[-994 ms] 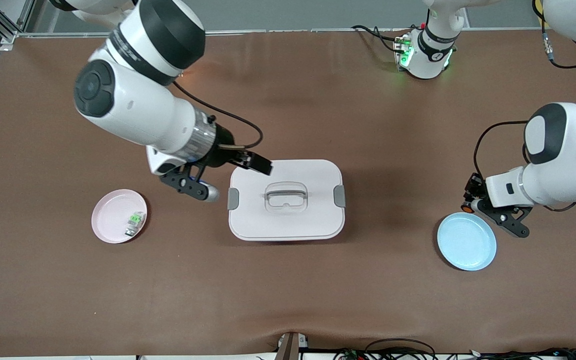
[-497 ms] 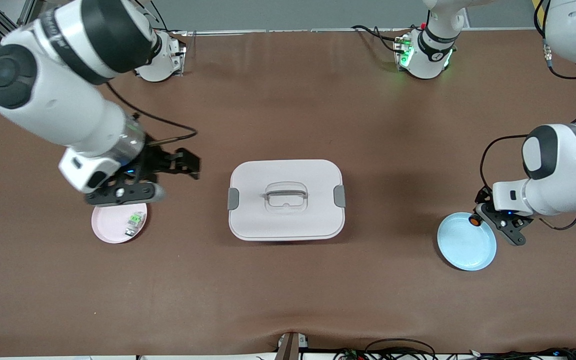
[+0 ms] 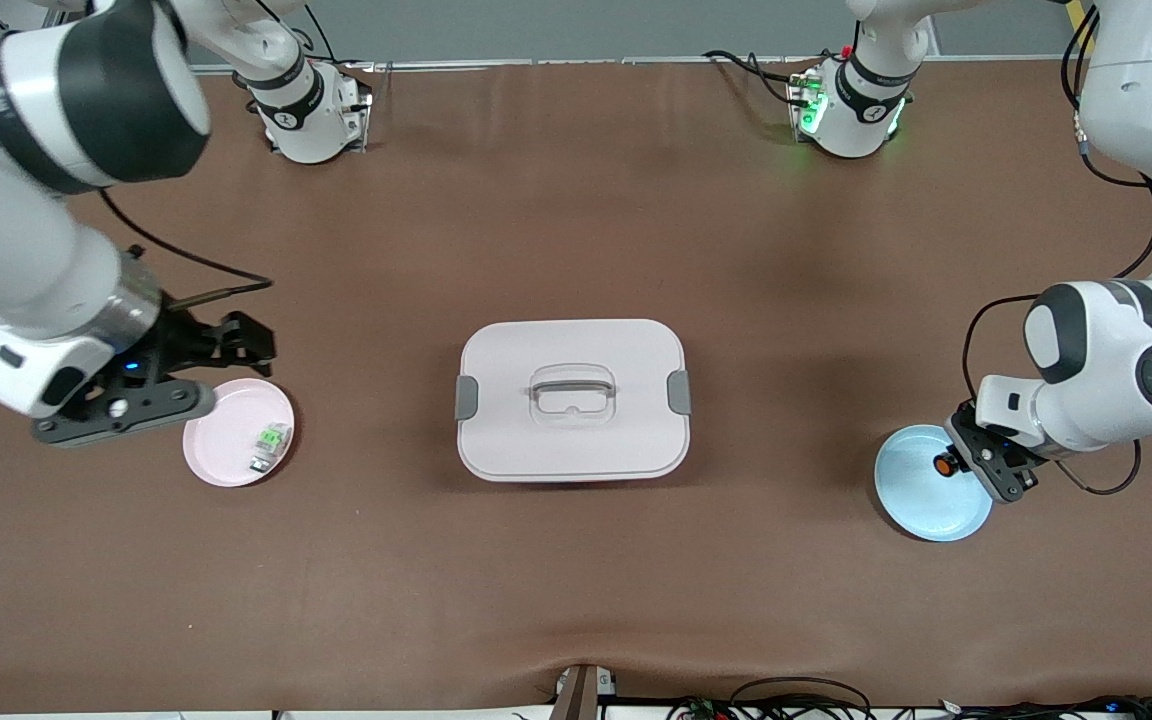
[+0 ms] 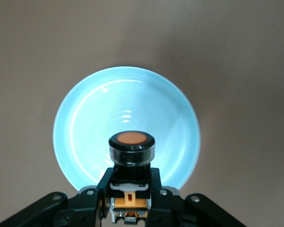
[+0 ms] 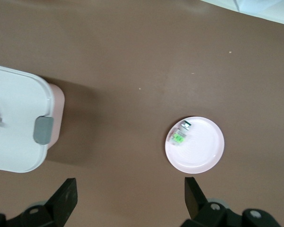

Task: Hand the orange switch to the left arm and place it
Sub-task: 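Lower the switch onto the blue plate and open the left gripper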

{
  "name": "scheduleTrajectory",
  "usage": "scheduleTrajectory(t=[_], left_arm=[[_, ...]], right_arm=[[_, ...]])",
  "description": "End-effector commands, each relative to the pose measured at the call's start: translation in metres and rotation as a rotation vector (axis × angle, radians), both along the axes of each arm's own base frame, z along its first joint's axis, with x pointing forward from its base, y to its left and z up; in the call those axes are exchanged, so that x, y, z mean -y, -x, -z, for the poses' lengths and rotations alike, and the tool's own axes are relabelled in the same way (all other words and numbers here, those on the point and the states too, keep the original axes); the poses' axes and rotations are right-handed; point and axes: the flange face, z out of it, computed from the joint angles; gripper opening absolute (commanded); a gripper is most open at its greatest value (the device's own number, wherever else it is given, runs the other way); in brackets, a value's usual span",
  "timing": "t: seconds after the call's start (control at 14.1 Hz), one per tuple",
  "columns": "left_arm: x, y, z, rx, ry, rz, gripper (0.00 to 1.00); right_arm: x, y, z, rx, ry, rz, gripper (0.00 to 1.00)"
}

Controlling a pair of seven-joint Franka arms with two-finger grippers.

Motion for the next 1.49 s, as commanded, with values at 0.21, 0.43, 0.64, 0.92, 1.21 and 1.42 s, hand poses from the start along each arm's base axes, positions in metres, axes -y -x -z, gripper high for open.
scheduleTrajectory(t=[0.21, 0.43, 0.64, 0.92, 1.21, 1.42], left_arm=[[0.0, -0.008, 0.039, 0.063, -0.024, 0.322, 0.0], [0.0, -0.008, 0.046, 0.069, -0.034, 0.453, 0.0], [-0.003, -0.008, 0.061, 0.079, -0.042, 0.566, 0.0], [-0.012, -0.007, 0.074, 0.091, -0.049, 0.627, 0.0], [-0.013, -0.009, 0.077, 0.093, -0.049, 0.629, 0.59], [-0.013, -0.011, 0.075, 0.099, -0.042, 0.61, 1.0]], right_arm=[[0.061, 0.005, -0.03, 0.035, 0.014, 0.071, 1.0], [0.098, 0.007, -0.041, 0.047, 0.013, 0.128, 1.0], [0.131, 0.007, -0.04, 0.038, 0.01, 0.175, 1.0], [0.156, 0.012, -0.035, -0.015, 0.021, 0.215, 1.0], [0.195, 0.023, -0.05, -0.011, -0.002, 0.282, 1.0], [0.195, 0.036, -0.068, -0.001, 0.008, 0.281, 1.0]])
